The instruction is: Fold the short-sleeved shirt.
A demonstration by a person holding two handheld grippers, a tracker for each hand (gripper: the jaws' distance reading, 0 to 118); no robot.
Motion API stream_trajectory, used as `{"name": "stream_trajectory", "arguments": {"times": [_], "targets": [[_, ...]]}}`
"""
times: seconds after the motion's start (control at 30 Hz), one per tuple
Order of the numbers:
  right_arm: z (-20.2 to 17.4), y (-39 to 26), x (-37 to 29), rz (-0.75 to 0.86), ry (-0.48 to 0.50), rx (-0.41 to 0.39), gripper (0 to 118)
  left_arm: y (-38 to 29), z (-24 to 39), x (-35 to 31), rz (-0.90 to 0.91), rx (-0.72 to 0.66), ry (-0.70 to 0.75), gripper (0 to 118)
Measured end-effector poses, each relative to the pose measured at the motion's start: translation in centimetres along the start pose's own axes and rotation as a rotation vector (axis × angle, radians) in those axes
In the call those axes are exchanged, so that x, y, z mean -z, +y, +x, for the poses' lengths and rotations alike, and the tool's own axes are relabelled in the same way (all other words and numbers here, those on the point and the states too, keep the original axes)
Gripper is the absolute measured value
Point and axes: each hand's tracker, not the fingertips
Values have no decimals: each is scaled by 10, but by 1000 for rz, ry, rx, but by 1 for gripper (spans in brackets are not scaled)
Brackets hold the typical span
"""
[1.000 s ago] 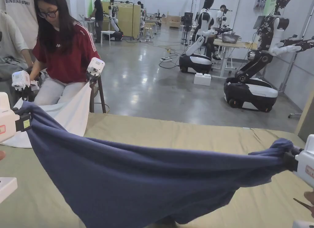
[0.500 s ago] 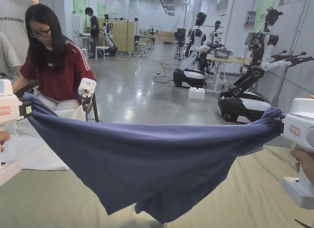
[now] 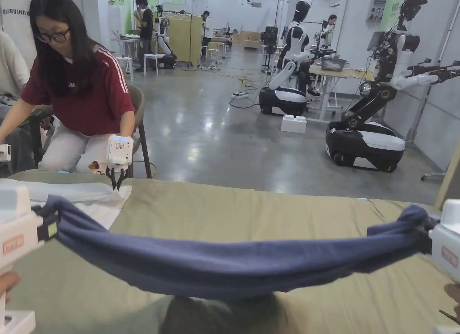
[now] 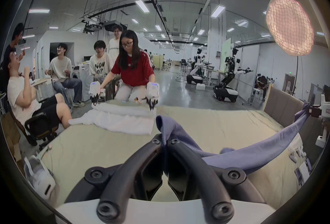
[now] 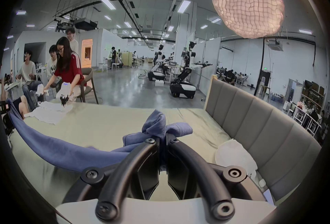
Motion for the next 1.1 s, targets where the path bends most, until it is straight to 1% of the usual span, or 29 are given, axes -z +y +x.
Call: {"name": "stream_trajectory", "arguments": {"times": [0.03, 0.07, 0.17, 0.23, 0.3, 0.4, 0.5, 0.6, 0.63, 0.7, 0.73, 0.83, 0.87, 0.9, 0.93, 0.97, 1.0, 1.1], "targets": [[2, -11, -6, -14, 4, -7, 3, -9, -1, -4, -24, 4, -9, 0], [2, -26, -13, -32, -1, -17, 3, -32, -2, -13, -32, -11, 4, 0], [9, -73, -28, -93, 4, -26, 3, -81, -6, -43, -78, -76, 3, 0], [13, -99, -39, -143, 31, -41, 3, -107, -8, -62, -90, -99, 16, 0], [12, -126, -55, -181, 23, -31, 3, -137, -12, -81, -106, -138, 36, 0], [11, -162, -67, -229, 20, -45, 3, -173, -15, -99, -159, -167, 60, 0], [9, -191, -72, -286, 18, -40, 3, -204, -19, -104, -242, -153, 88, 0], [10, -216, -72, -326, 5, -26, 3, -221, -23, -103, -276, -162, 104, 0], [9, -222, -71, -339, -7, -31, 3, -233, -35, -95, -289, -160, 109, 0], [7, -231, -74, -355, -17, -30, 4, -240, -39, -88, -319, -158, 126, 0], [7, -234, -74, -359, -14, -20, 4, -241, -40, -86, -327, -156, 129, 2], [1, -241, -78, -349, -21, -27, 14, -240, -31, -90, -328, -128, 164, 23], [-2, -241, -81, -331, -20, -38, 28, -238, -30, -90, -320, -102, 174, 38], [-7, -240, -83, -315, -24, -48, 45, -237, -22, -95, -311, -75, 188, 52], [-11, -239, -84, -299, -26, -56, 61, -234, -19, -95, -308, -61, 190, 63], [-16, -236, -86, -273, -16, -56, 73, -231, -15, -95, -296, -40, 186, 66], [-22, -232, -89, -238, -9, -56, 75, -226, -10, -96, -277, -12, 187, 66], [-45, -215, -93, -155, 23, -49, 75, -213, 15, -96, -230, 37, 167, 66]]}}
